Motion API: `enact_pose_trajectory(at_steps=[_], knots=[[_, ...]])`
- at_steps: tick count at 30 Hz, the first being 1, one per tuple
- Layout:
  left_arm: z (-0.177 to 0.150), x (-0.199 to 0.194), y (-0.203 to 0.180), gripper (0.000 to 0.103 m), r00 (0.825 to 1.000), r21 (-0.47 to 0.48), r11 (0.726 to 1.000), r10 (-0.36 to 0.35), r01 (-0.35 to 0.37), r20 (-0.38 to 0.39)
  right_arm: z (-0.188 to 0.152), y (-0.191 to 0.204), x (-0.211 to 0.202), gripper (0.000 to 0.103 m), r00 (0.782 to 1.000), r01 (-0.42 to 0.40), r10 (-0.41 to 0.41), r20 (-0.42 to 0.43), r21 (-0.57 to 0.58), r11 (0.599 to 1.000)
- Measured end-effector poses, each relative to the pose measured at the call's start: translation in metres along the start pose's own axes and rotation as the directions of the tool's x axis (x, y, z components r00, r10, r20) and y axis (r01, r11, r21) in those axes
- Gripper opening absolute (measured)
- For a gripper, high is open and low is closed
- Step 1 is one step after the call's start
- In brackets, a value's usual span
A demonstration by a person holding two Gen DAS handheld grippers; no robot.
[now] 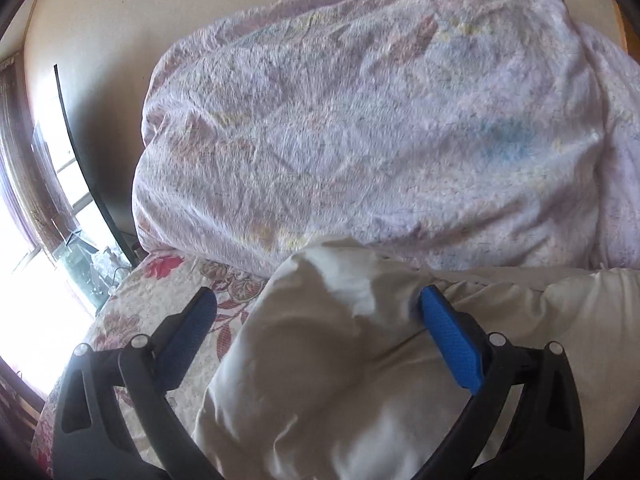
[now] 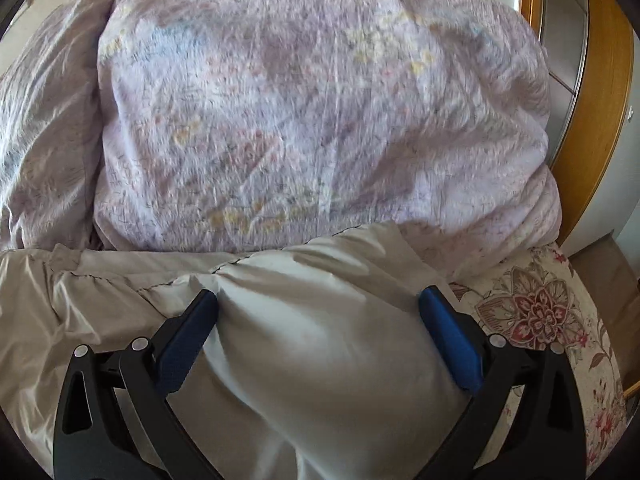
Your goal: Fold large clothes
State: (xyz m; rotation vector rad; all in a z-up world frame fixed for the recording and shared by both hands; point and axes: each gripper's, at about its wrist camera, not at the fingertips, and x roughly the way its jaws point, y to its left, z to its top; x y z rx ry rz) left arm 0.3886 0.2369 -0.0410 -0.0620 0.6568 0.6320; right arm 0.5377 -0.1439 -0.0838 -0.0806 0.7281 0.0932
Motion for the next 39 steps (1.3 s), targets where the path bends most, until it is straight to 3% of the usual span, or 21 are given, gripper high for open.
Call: enact_pose_trajectory(at_steps=[10, 17, 20, 28, 35, 37, 39], knots=[[-0.01, 0.047, 0.006, 0.101, 0.99, -0.079, 0.996, -0.045, 0.035, -0.13, -0.009, -0.003, 0.037, 0.102, 0.993, -0.005, 0.004, -0.114, -0.007, 1.0], [-0.018, 0.071, 0.021, 0.101, 0.962, -0.204, 0.969, -0.184, 0.142, -0.201, -0.007, -0.02, 0.059, 0.102, 0.986, -0.074, 0.081, -0.145, 0.05, 0.996], [-0.021, 0.077, 0.03, 0.101, 0.948, -0.263, 0.947, -0.242, 0.185, -0.207, -0.006, -0.032, 0.066, 0.102, 0.983, -0.098, 0.108, -0.146, 0.074, 0.992], [-0.028, 0.092, 0.048, 0.101, 0.923, -0.336, 0.911, -0.319, 0.237, -0.214, -0.002, -0.055, 0.088, 0.102, 0.975, -0.121, 0.136, -0.173, 0.097, 0.988], [-0.026, 0.098, 0.054, 0.101, 0.921, -0.342, 0.908, -0.326, 0.242, -0.213, -0.002, -0.053, 0.092, 0.102, 0.976, -0.115, 0.132, -0.173, 0.103, 0.988], [-0.027, 0.098, 0.056, 0.101, 0.919, -0.361, 0.898, -0.339, 0.253, -0.199, -0.007, -0.05, 0.086, 0.102, 0.981, -0.112, 0.13, -0.147, 0.12, 0.986], [-0.031, 0.093, 0.068, 0.101, 0.929, -0.395, 0.886, -0.33, 0.244, -0.166, -0.006, -0.055, 0.077, 0.102, 0.99, -0.08, 0.095, -0.102, 0.142, 0.987]])
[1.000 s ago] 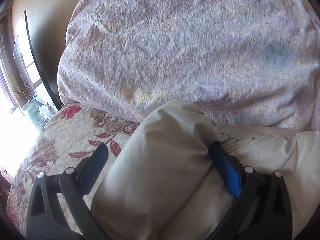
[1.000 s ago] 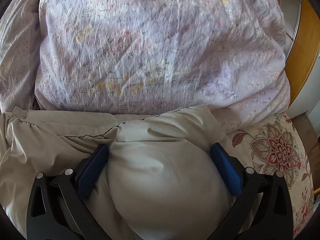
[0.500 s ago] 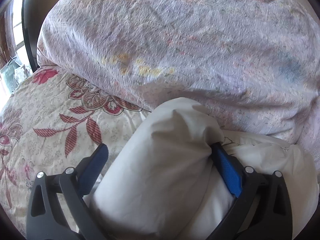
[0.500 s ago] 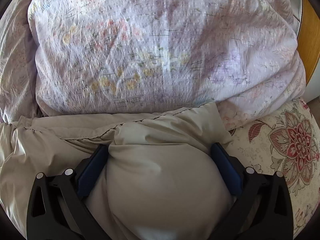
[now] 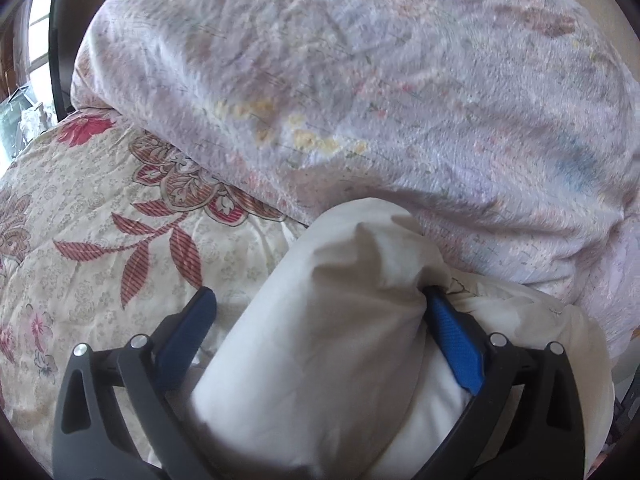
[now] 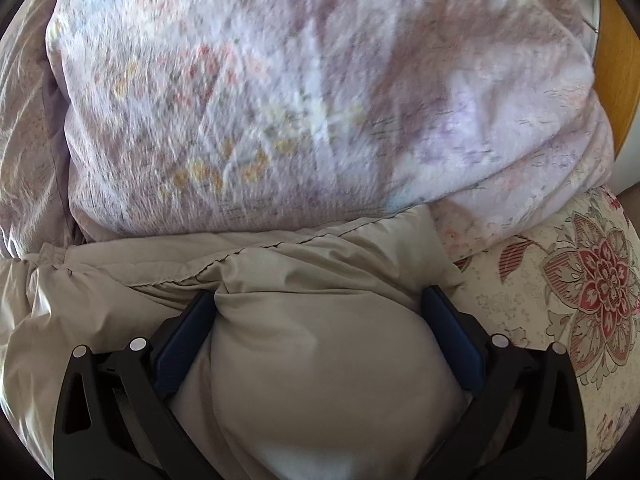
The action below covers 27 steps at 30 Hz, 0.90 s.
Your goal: Fold large clothes
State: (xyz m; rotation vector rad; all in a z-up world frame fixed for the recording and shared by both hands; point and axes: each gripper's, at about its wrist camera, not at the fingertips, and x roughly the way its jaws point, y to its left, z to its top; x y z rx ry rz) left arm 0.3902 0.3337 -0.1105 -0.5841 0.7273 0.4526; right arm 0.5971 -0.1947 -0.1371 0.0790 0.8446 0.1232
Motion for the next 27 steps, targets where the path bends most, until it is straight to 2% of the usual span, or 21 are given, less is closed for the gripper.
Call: enact_pose_trajectory(at_steps=[3, 5, 7, 12, 16, 18, 20, 23, 26, 27], knots=[[-0.006, -0.031, 0.009, 0.101, 0.992, -0.056, 0.996, 0.07, -0.065, 0.101, -0.008, -0.015, -0.035, 0.102, 0.988, 0.066, -0.076, 0.134, 0.076, 0.995], [-0.013, -0.059, 0.017, 0.101, 0.992, -0.081, 0.997, 0.023, -0.013, 0.124, -0.018, -0.034, -0.071, 0.102, 0.975, 0.042, -0.076, 0.209, 0.165, 0.985], [-0.023, -0.086, 0.029, 0.101, 0.993, -0.098, 0.994, -0.029, 0.04, 0.113, -0.03, -0.056, -0.101, 0.102, 0.973, -0.008, -0.047, 0.227, 0.235, 0.972], [-0.059, -0.142, 0.06, 0.101, 0.99, -0.107, 0.985, -0.134, 0.138, 0.045, -0.071, -0.096, -0.16, 0.102, 0.991, -0.054, 0.01, 0.13, 0.337, 0.94], [-0.085, -0.167, 0.089, 0.101, 0.984, -0.147, 0.973, -0.18, 0.179, 0.01, -0.113, -0.105, -0.184, 0.102, 0.992, -0.123, 0.124, 0.027, 0.432, 0.893], [-0.099, -0.172, 0.099, 0.1, 0.98, -0.179, 0.965, -0.198, 0.192, -0.014, -0.134, -0.108, -0.177, 0.094, 0.979, -0.159, 0.201, -0.033, 0.493, 0.856], [-0.113, -0.175, 0.1, 0.1, 0.972, -0.214, 0.951, -0.234, 0.221, -0.035, -0.147, -0.103, -0.169, 0.091, 0.953, -0.219, 0.297, -0.064, 0.534, 0.817], [-0.124, -0.173, 0.099, 0.099, 0.962, -0.255, 0.934, -0.27, 0.25, -0.043, -0.158, -0.095, -0.156, 0.087, 0.936, -0.227, 0.337, -0.096, 0.568, 0.791], [-0.131, -0.167, 0.095, 0.096, 0.95, -0.311, 0.907, -0.311, 0.285, -0.036, -0.168, -0.09, -0.145, 0.085, 0.911, -0.264, 0.401, -0.095, 0.613, 0.745], [-0.133, -0.164, 0.094, 0.095, 0.945, -0.333, 0.896, -0.324, 0.295, -0.034, -0.169, -0.087, -0.145, 0.085, 0.91, -0.276, 0.407, -0.078, 0.616, 0.737]])
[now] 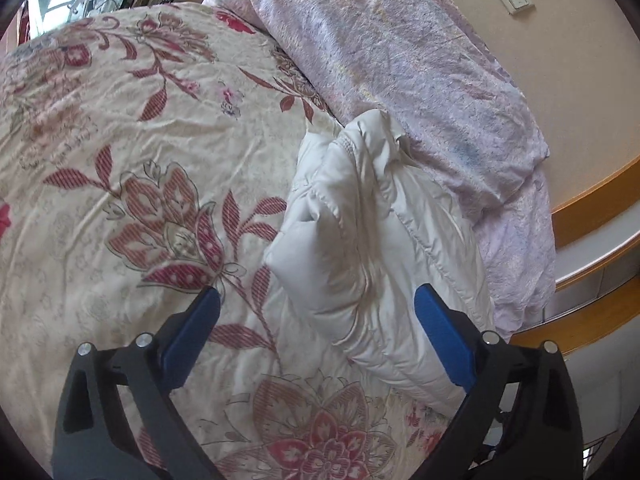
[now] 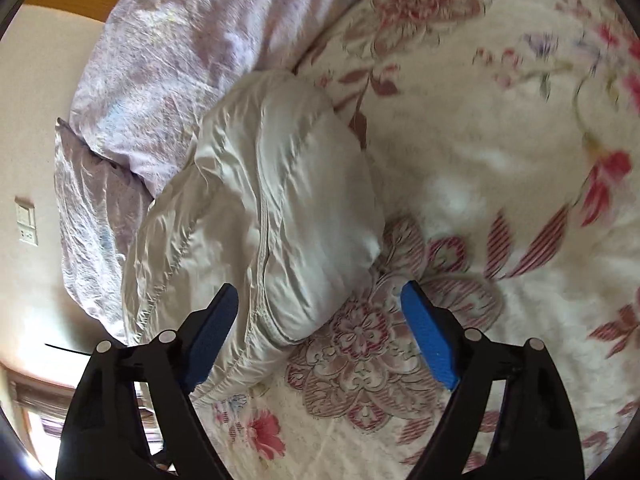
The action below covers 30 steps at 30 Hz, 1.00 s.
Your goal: Fold large clothes
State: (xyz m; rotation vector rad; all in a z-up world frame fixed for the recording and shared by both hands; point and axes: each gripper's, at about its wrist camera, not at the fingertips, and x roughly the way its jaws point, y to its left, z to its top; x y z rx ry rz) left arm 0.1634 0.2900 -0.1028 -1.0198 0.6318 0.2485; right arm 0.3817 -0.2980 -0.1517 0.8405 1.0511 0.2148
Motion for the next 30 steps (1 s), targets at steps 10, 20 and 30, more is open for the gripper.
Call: enact_pose_trajectory(at_steps=[10, 20, 30], knots=[[-0.008, 0.037, 0.0, 0.064, 0.996, -0.145, 0.986, -0.087, 0.086, -0.004, -0.006, 0.006, 0.015, 0.071, 0.993, -0.111, 0.11, 0.031, 0.024, 0.994], [-0.002, 0.034, 0.013, 0.025, 0.987, -0.236, 0.959, -0.149, 0.157, 0.054, -0.007, 0.007, 0.004, 0.032, 0.981, -0.173, 0.171, 0.091, 0.01, 0.985], [0.004, -0.023, 0.007, 0.02, 0.977, -0.153, 0.968, -0.187, 0.201, 0.098, -0.038, 0.029, -0.032, 0.026, 0.967, -0.243, 0.248, 0.054, -0.082, 0.966]])
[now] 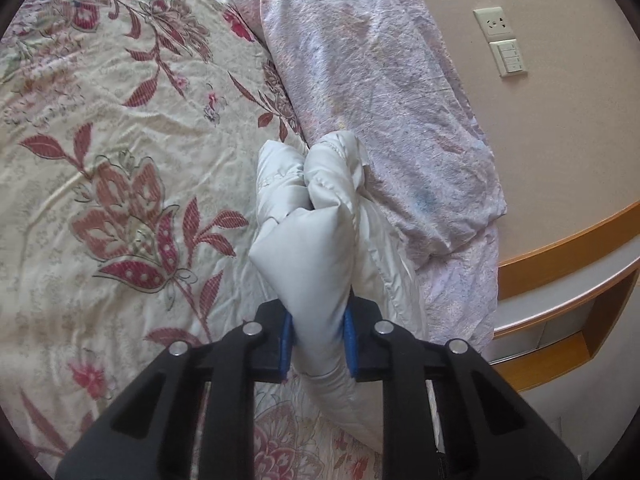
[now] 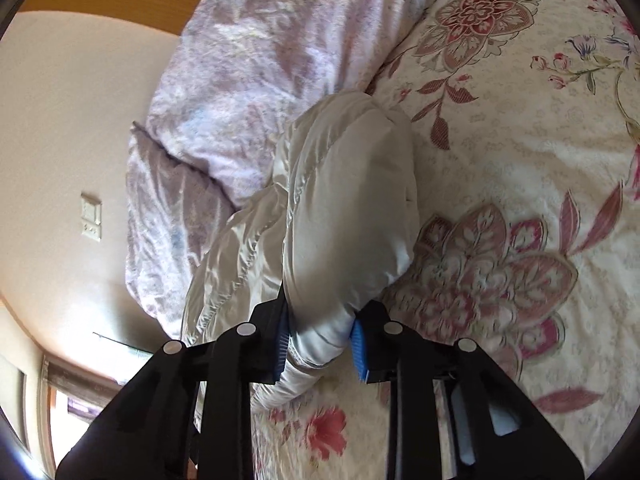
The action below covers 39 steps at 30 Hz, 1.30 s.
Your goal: Fold large clothes
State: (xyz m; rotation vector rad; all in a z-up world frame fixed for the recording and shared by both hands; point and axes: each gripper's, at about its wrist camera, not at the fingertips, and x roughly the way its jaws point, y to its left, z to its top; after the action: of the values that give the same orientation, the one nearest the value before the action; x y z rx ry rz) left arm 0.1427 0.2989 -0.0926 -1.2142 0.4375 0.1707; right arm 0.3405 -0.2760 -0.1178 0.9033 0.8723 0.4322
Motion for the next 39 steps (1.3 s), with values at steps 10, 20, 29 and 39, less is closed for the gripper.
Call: enact_pose_trajectory(at_steps=[10, 20, 29, 39], knots=[[-0.027, -0.105, 0.06, 0.02, 1.0, -0.06, 0.998, 0.018, -0.017, 0.011, -0.098, 0.001, -0.046, 0.026, 0.993, 0.0, -0.019, -0.121, -0.152, 0.988], [-0.042, -0.122, 0.074, 0.062, 0.996, 0.026, 0.997, 0.072, -0.074, 0.058, -0.115, 0.031, -0.11, 0.077, 0.918, 0.375, -0.293, 0.267, -0.344, 0.861], [-0.045, -0.117, 0.072, 0.08, 0.997, 0.054, 0.997, 0.047, -0.05, 0.059, -0.142, 0.117, -0.061, 0.077, 0.959, 0.283, -0.195, 0.206, -0.639, 0.715], [-0.047, -0.103, 0.064, 0.081, 0.996, 0.088, 0.994, 0.06, -0.065, 0.063, -0.186, 0.175, 0.014, 0.066, 0.974, 0.215, -0.188, 0.125, -0.769, 0.603]])
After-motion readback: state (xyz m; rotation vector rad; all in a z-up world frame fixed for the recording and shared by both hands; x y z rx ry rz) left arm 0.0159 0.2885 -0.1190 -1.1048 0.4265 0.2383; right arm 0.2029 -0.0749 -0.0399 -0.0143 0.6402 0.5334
